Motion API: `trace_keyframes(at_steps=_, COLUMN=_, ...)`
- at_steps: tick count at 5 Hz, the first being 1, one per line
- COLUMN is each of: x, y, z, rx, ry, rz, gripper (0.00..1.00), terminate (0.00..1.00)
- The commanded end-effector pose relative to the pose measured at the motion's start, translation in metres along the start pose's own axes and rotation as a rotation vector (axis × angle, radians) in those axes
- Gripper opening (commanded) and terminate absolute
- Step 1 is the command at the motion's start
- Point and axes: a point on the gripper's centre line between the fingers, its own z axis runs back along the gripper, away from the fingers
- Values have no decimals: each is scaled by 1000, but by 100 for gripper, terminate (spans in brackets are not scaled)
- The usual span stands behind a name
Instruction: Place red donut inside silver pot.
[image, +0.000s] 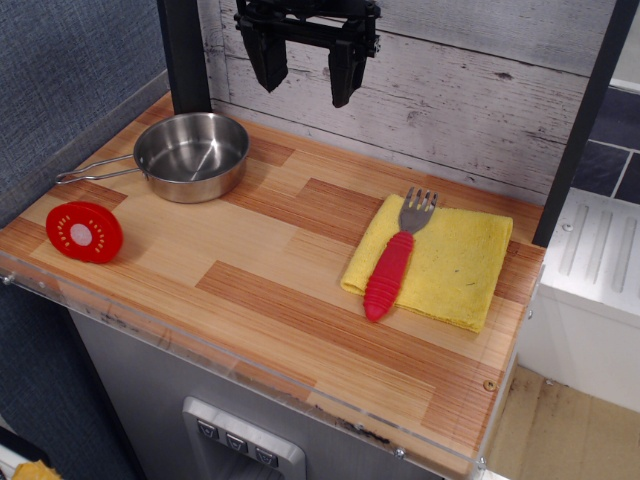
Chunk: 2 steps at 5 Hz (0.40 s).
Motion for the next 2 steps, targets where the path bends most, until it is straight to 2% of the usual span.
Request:
trace_keyframes(at_steps=1, x=0, y=0, z=0, rx=0, ry=0, rz=0, gripper=100, terminate=0)
trace_keyframes(at_steps=2, x=-27, y=24, z=-3, rx=3, ry=9, rz=-36, gripper=100, terminate=0)
